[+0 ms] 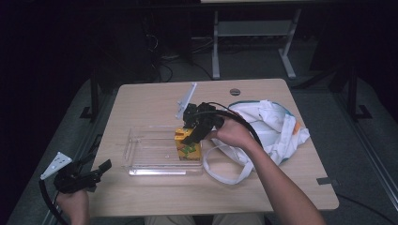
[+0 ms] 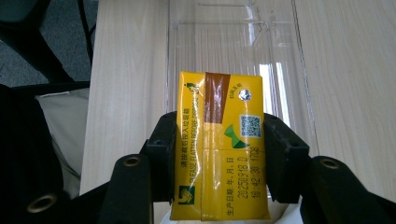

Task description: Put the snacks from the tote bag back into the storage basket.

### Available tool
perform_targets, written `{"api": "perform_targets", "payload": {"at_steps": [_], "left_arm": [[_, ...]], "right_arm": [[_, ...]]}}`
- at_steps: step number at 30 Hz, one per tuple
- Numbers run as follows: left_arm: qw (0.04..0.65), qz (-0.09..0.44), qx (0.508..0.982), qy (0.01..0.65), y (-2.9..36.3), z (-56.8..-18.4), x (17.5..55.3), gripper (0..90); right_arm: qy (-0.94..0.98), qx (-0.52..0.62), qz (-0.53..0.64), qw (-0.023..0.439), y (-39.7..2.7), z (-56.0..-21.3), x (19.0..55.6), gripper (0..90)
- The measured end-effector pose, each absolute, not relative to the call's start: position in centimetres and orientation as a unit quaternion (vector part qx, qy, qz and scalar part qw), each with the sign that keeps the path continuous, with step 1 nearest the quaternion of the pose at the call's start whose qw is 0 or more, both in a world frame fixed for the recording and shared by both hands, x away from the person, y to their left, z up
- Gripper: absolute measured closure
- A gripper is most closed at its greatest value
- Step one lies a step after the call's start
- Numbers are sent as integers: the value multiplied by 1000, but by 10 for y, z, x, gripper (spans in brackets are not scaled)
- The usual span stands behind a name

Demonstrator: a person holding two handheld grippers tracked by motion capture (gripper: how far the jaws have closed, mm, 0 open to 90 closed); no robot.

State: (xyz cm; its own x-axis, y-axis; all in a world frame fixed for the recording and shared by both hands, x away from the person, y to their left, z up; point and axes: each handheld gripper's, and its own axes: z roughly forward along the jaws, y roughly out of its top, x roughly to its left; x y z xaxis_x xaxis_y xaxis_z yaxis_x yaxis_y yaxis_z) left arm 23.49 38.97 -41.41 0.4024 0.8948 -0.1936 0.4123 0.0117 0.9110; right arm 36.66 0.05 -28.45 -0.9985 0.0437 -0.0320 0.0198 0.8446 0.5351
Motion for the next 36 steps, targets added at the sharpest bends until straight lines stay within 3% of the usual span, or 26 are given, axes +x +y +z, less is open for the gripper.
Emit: {"api": "perform_targets", "payload": {"at_steps": [36], "left_arm": [[512, 237, 664, 491, 390, -414, 235, 126]], "right_arm": [[961, 19, 275, 5, 3, -309, 367, 523]]}}
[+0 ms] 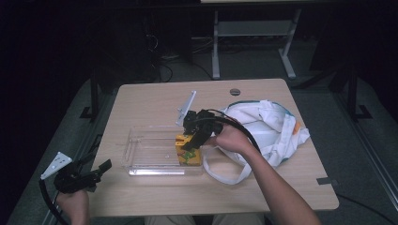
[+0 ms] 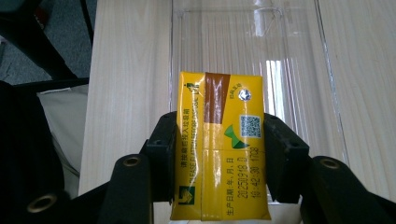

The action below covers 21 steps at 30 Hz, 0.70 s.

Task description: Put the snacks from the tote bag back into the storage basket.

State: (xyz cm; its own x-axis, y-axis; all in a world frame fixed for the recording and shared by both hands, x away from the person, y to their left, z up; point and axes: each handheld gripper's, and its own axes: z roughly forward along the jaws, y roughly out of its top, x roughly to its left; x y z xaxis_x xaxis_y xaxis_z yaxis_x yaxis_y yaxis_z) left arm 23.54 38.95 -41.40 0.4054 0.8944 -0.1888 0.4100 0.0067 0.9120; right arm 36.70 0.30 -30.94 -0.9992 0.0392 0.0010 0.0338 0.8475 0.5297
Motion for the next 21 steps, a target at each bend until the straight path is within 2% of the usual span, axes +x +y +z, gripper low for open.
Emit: {"api": "perform_targets", "payload": {"at_steps": [21], "left_arm": [[512, 236, 662, 494, 390, -414, 235, 126]], "right_arm": [[962, 26, 273, -3, 3, -327, 367, 522]]}}
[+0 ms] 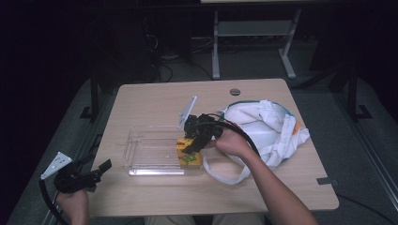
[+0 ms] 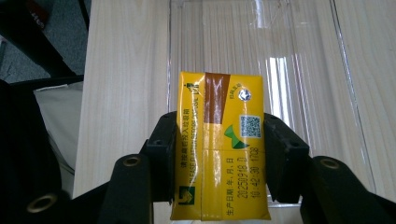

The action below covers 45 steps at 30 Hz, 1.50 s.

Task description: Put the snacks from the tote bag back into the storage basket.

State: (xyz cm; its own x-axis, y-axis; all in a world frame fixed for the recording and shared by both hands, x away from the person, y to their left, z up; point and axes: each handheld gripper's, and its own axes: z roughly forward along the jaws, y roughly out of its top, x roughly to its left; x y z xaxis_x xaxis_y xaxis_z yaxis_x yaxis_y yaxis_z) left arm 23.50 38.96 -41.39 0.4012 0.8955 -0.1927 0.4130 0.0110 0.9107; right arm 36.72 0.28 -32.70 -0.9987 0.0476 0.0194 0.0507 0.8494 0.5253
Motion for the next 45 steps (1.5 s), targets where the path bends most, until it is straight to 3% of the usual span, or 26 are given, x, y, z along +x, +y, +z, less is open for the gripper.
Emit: {"api": "perform_targets", "payload": {"at_steps": [45], "left_arm": [[513, 234, 662, 493, 390, -414, 236, 126]], "right_arm": [[-964, -30, -263, 13, 2, -360, 371, 518]]}}
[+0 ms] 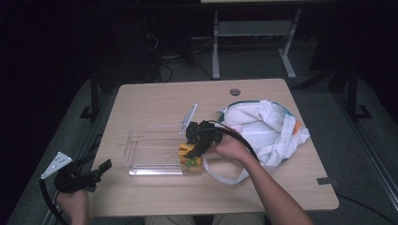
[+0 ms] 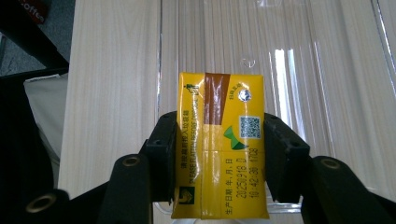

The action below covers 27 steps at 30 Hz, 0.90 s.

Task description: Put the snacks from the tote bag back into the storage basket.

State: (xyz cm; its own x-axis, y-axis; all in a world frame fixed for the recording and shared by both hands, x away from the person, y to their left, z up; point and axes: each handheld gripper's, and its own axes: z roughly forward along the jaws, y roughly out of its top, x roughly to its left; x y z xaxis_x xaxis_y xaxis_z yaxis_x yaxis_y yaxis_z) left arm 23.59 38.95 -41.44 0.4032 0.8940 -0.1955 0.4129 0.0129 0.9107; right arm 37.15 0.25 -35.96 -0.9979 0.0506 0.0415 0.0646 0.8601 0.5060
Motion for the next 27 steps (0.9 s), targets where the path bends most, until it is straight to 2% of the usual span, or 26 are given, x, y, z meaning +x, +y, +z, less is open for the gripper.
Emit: {"api": "perform_targets", "payload": {"at_steps": [27], "left_arm": [[514, 233, 661, 495, 389, -415, 236, 126]], "right_arm": [[-963, -25, -267, 37, -1, -359, 366, 504]]}}
